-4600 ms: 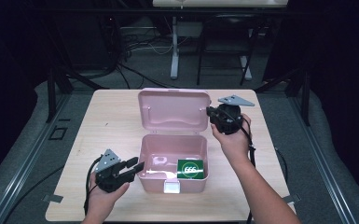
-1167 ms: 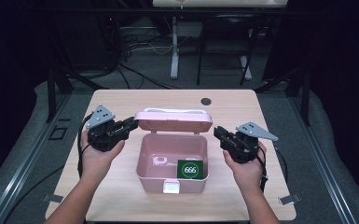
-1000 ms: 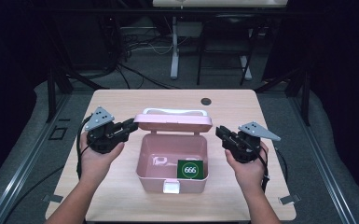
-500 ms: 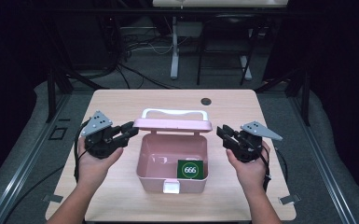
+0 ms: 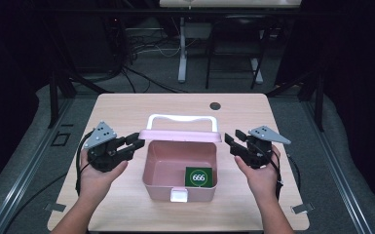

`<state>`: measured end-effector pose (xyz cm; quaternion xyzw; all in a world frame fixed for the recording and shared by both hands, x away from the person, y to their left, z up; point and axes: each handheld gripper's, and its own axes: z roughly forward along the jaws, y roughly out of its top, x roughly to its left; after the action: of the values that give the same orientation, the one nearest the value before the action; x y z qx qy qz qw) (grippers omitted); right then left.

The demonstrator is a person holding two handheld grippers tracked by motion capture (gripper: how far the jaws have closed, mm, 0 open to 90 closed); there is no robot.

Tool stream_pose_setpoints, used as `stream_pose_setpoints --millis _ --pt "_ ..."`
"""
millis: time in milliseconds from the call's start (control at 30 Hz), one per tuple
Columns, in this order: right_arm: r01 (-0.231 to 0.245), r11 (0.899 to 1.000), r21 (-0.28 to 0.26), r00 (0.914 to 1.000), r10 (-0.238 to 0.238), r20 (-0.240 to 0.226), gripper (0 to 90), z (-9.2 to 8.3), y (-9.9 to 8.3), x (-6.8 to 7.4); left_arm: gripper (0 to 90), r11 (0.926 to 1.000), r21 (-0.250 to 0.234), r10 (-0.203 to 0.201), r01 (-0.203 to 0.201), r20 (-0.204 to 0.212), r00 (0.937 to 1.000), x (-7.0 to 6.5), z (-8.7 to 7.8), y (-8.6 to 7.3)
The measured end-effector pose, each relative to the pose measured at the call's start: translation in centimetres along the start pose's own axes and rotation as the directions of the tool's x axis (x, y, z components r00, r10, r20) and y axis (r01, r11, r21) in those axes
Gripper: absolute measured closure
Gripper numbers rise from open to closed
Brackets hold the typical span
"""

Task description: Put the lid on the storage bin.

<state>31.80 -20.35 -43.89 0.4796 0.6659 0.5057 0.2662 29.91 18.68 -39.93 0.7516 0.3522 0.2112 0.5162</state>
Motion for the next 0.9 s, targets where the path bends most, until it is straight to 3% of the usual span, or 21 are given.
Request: stream_pose_setpoints --millis 267,500,900 --pt "-0.017 1.000 0.026 0.9998 0.017 0.005 47.8 0.7 -0.5 -0.9 70.4 1.0000 0.001 -0.002 0.002 0.009 1.0000 -0.3 -0.3 -0.8" --pt "0.003 0.999 0.044 0.9994 -0.005 0.034 45.2 0.9 -0.7 -1.4 69.2 1.0000 0.001 -0.004 0.004 0.017 0.9998 -0.5 -0.5 -1.4" --pt "-0.005 0.999 0.052 0.9988 0.002 0.049 43.4 1.1 -0.9 -1.9 67.5 1.0000 0.000 -0.007 0.007 0.025 0.9997 -0.9 -0.8 -2.7"
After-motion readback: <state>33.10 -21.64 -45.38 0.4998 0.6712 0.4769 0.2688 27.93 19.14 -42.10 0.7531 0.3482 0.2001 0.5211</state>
